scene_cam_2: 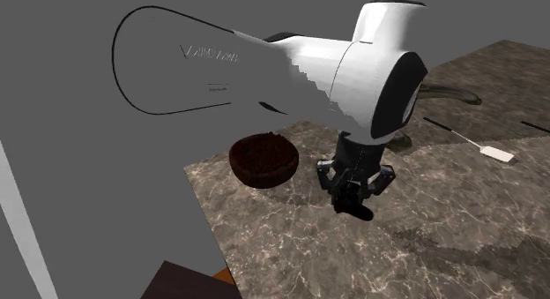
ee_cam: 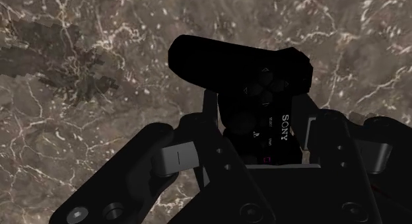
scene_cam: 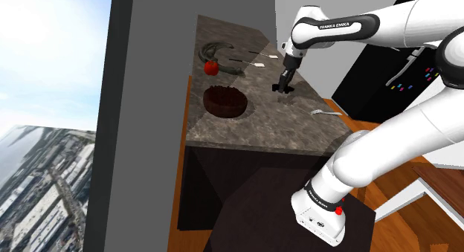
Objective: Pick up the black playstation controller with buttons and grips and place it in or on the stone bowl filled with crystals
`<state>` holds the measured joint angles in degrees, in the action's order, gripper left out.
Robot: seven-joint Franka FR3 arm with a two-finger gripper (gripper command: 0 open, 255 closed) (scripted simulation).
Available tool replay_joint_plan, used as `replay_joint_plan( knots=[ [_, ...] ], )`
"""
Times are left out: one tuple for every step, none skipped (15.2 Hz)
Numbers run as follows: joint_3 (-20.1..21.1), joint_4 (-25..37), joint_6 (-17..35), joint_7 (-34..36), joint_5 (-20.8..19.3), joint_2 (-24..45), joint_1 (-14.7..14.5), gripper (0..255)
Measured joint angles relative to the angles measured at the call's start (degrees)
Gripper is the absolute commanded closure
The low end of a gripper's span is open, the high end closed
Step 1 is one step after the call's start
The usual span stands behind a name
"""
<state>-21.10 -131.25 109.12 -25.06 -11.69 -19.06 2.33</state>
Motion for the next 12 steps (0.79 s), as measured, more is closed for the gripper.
replay_joint_plan(
  knots=[
    [0.1, 0.6, -0.8, 0.0, 0.0, -0.2, 0.0, 255],
    [0.2, 1.0, -1.5, 0.0, 0.0, -0.5, 0.0, 255],
    [0.3, 1.6, -2.3, -0.1, 0.0, -0.7, 0.0, 255],
    [0.3, 2.2, -3.0, -0.2, 0.0, -0.8, 0.0, 255],
    [0.4, 2.7, -3.7, -0.2, 0.0, -1.0, 0.0, 255],
    [0.5, 3.5, -4.6, -0.2, 0.1, -1.2, -0.1, 255],
    [0.6, 4.3, -5.3, -0.3, 0.2, -1.0, -0.1, 255],
    [0.7, 4.8, -5.8, -0.3, 0.2, -1.1, -0.1, 255],
    [1.1, 5.2, -6.1, 0.3, 0.5, -0.8, -0.5, 255],
    [1.7, 5.2, -6.0, 1.1, 0.9, -0.7, -0.9, 255],
    [2.5, 5.4, -6.3, 2.3, 1.3, -0.5, -1.4, 255],
    [3.5, 5.8, -6.4, 3.7, 1.8, -0.1, -2.1, 255]
  ],
)
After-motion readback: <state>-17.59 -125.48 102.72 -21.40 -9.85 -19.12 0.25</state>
